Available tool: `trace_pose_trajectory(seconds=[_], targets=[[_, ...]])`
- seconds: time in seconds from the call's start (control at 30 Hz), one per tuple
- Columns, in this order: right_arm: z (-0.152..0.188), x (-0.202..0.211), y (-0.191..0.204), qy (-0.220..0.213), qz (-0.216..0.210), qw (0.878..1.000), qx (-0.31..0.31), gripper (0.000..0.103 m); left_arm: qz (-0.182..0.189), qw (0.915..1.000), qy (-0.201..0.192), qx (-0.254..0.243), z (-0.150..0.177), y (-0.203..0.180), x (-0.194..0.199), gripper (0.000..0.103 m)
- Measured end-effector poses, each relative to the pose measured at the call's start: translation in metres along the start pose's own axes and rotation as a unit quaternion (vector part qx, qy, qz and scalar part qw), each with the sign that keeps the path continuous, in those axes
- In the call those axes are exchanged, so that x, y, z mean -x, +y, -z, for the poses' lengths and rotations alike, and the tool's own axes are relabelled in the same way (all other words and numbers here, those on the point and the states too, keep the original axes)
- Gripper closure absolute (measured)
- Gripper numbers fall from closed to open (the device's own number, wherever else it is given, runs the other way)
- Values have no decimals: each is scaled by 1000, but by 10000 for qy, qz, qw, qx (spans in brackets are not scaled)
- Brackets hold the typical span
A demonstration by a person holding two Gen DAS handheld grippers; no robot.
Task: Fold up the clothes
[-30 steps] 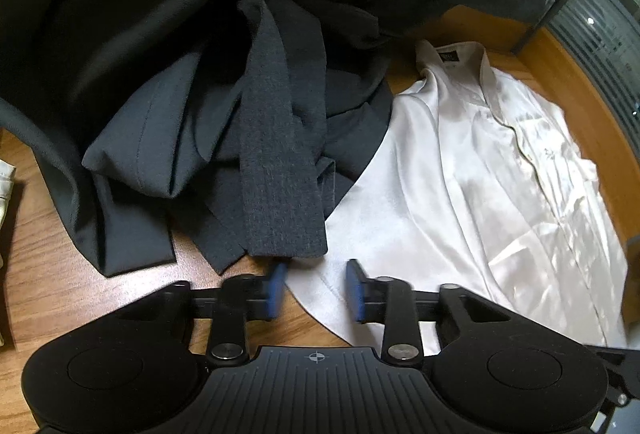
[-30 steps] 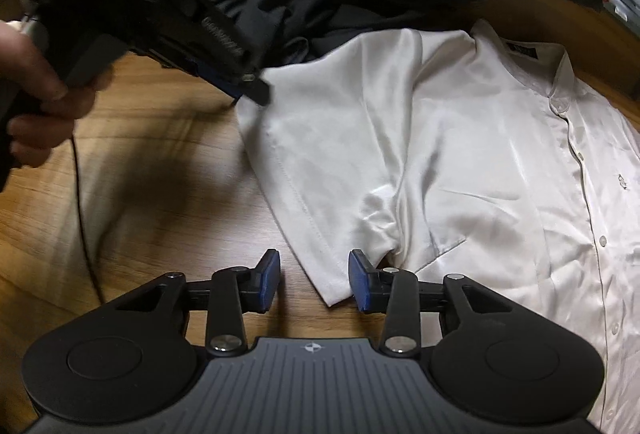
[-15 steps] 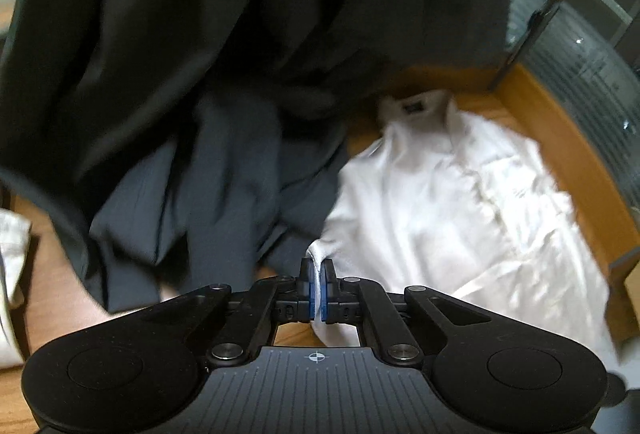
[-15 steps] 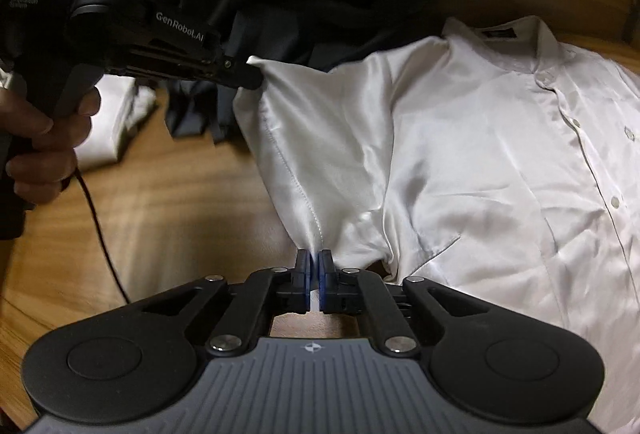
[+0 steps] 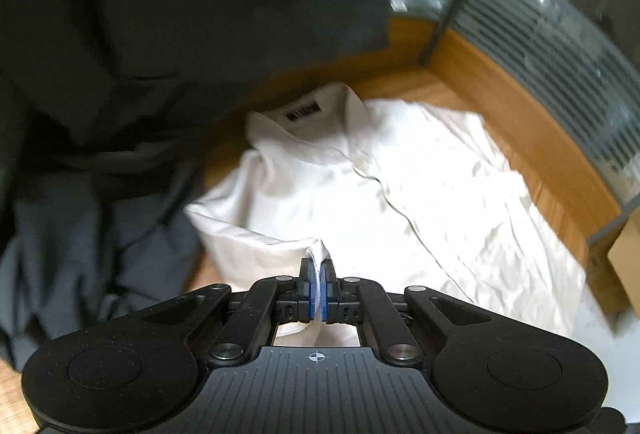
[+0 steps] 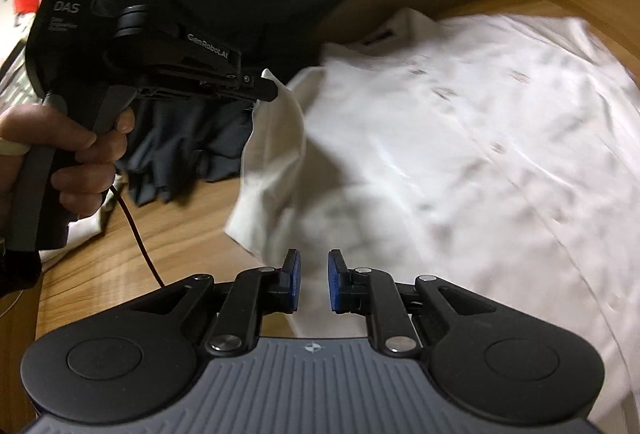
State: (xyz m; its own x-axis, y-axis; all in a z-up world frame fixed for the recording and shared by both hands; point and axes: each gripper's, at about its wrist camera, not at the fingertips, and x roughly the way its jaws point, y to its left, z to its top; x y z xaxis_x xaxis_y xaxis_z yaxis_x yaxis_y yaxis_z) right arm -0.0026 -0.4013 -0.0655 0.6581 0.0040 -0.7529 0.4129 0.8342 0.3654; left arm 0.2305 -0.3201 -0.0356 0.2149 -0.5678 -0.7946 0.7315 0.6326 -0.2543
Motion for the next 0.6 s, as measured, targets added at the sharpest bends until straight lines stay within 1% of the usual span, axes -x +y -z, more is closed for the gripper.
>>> trace_pose_trajectory(seconds=[0.17,0.27,0.33,0.37,0.43,0.5,0.6], targets=[[10,11,-34,-21,248,9993,-283,87,-132,9991,328,-242,0,-28,-44,97],[16,15,-48,-8,325,9986,-411,85,-90,9980,469,-402,3,-41,-58,84],[20,18,-56,0,368,9982,-466,83,-46,9973,508,-537,6,-49,-62,65],[22,20,-58,1,380,9982,-471,82,-24,9968,527,-604,8,-53,-64,61],[24,22,-60,-6,398,9982,-450,80,20,9958,448,-800,15,-56,-55,53],[25,23,-60,8,415,9983,-399,78,-28,9948,380,-944,22,-56,-42,52],[27,25,-57,39,431,9986,-316,76,-180,9943,348,-994,33,-43,-26,52]])
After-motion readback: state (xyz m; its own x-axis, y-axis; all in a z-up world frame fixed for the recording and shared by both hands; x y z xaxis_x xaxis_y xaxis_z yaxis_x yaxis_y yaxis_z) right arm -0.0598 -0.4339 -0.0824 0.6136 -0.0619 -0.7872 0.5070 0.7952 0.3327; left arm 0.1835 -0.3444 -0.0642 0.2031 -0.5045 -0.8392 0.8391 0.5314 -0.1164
